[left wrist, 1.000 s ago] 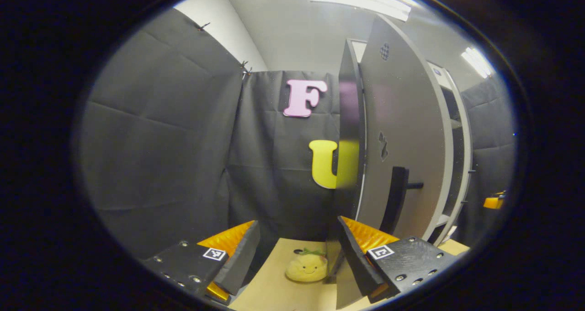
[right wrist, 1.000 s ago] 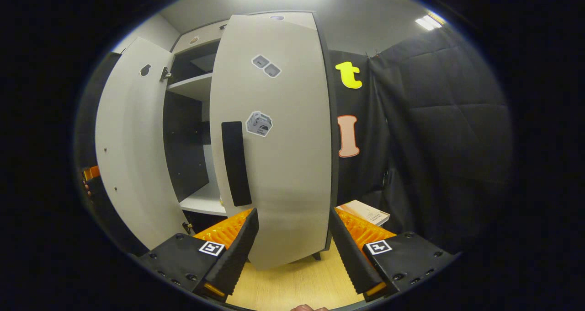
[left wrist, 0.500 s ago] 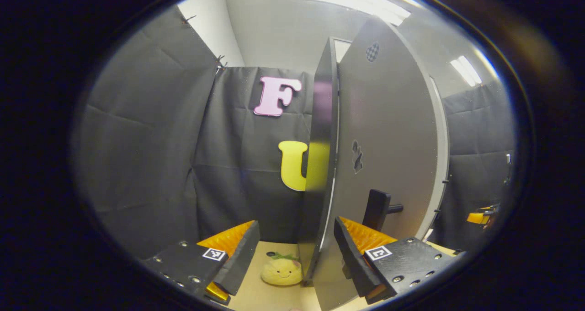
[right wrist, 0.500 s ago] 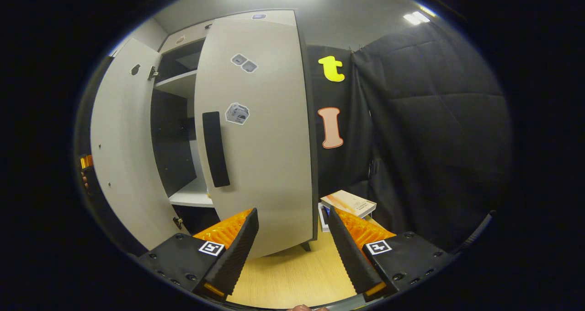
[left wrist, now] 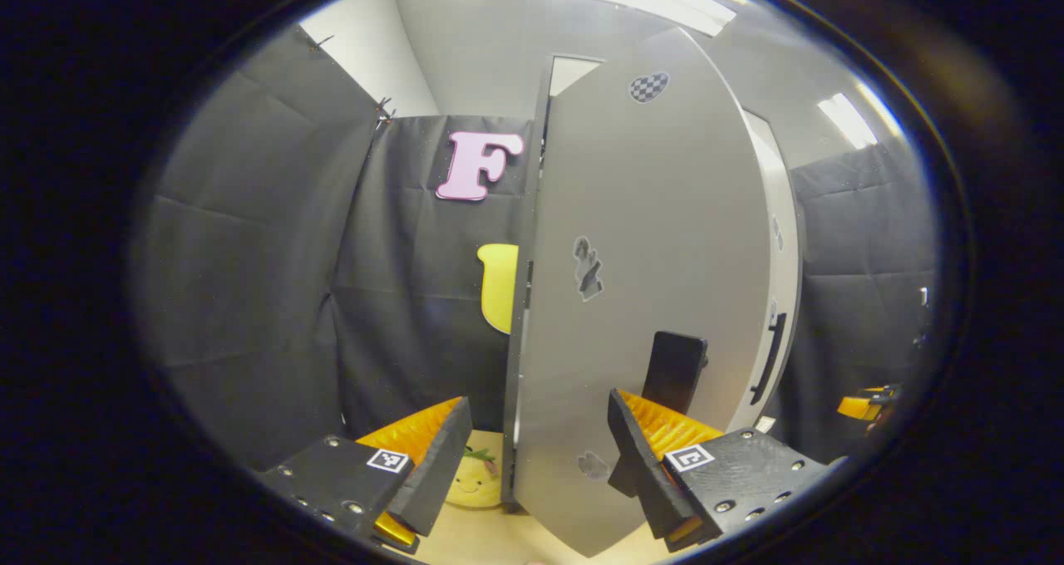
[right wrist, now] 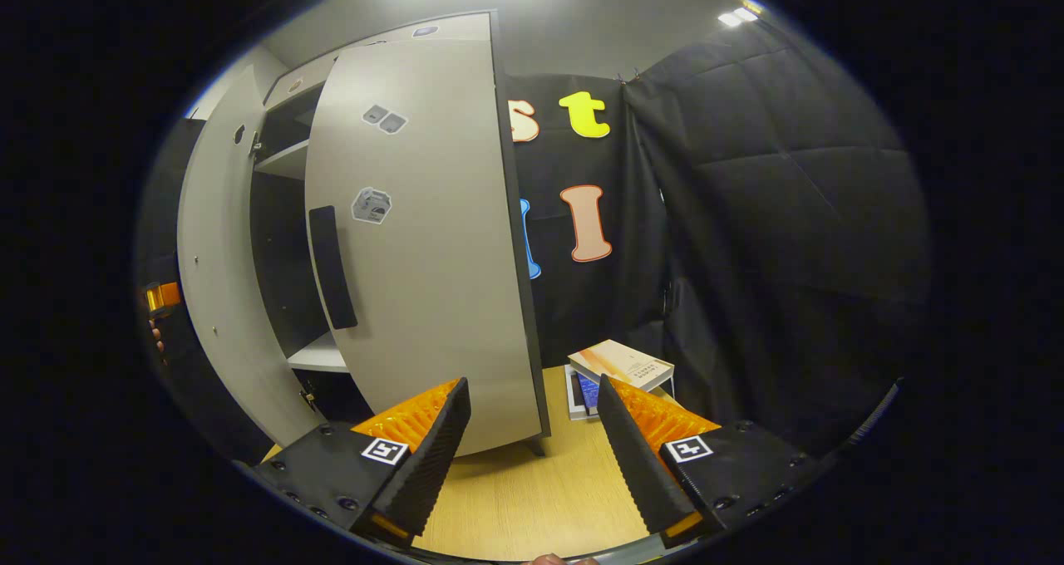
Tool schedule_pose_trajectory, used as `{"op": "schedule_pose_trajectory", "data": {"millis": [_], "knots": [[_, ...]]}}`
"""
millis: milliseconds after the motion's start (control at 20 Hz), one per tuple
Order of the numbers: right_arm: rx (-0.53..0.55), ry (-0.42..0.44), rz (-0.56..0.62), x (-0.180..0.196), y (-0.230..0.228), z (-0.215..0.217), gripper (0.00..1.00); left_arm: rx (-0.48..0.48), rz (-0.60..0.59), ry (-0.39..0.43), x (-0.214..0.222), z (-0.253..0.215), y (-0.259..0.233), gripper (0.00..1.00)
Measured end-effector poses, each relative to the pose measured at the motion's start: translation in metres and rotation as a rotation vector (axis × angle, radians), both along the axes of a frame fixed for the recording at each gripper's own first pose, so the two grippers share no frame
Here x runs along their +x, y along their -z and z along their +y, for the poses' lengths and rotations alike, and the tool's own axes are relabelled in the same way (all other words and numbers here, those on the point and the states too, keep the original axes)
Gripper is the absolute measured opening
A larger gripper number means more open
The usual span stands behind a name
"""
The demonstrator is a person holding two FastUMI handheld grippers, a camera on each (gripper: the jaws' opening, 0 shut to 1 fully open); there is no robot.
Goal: Grab one shoe with the right hand and put it into the shoe cabinet, grab the other shoe with the left hand and put it into the shoe cabinet; then close the right door with the right hand and the left door with the left hand.
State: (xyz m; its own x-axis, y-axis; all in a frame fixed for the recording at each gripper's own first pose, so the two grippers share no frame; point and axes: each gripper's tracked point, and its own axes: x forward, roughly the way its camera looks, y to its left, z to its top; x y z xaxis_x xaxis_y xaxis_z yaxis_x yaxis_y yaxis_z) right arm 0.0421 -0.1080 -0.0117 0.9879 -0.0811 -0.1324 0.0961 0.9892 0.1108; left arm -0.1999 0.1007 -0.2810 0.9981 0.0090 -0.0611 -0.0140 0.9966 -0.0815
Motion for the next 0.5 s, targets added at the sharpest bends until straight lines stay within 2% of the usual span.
{"op": "schedule_pose_trajectory", "data": {"millis": [150, 200, 250, 300, 400, 450, 500], "knots": [[0.018, -0.008, -0.026, 0.006, -0.004, -0.019, 0.96, -0.032, 0.016, 0.02, 0.018, -0.046, 0.014, 0.99], [0.021, -0.028, -0.034, 0.01, -0.007, -0.02, 0.92, -0.031, 0.021, -0.006, 0.022, -0.053, 0.017, 0.89], [0.016, -0.047, -0.043, 0.014, -0.011, -0.022, 0.92, -0.044, 0.019, -0.028, 0.023, -0.058, 0.018, 0.99], [0.006, -0.064, -0.055, 0.017, -0.016, -0.025, 0.96, -0.061, 0.015, -0.035, 0.022, -0.065, 0.018, 0.99], [-0.02, -0.093, -0.078, 0.02, -0.026, -0.029, 0.96, -0.083, 0.004, -0.052, 0.014, -0.077, 0.016, 0.99], [-0.036, -0.112, -0.094, 0.023, -0.03, -0.03, 0.92, -0.077, 0.0, -0.061, 0.006, -0.086, 0.017, 0.99], [-0.049, -0.13, -0.107, 0.025, -0.034, -0.03, 0.92, -0.062, 0.001, -0.07, -0.001, -0.092, 0.017, 0.99]]}}
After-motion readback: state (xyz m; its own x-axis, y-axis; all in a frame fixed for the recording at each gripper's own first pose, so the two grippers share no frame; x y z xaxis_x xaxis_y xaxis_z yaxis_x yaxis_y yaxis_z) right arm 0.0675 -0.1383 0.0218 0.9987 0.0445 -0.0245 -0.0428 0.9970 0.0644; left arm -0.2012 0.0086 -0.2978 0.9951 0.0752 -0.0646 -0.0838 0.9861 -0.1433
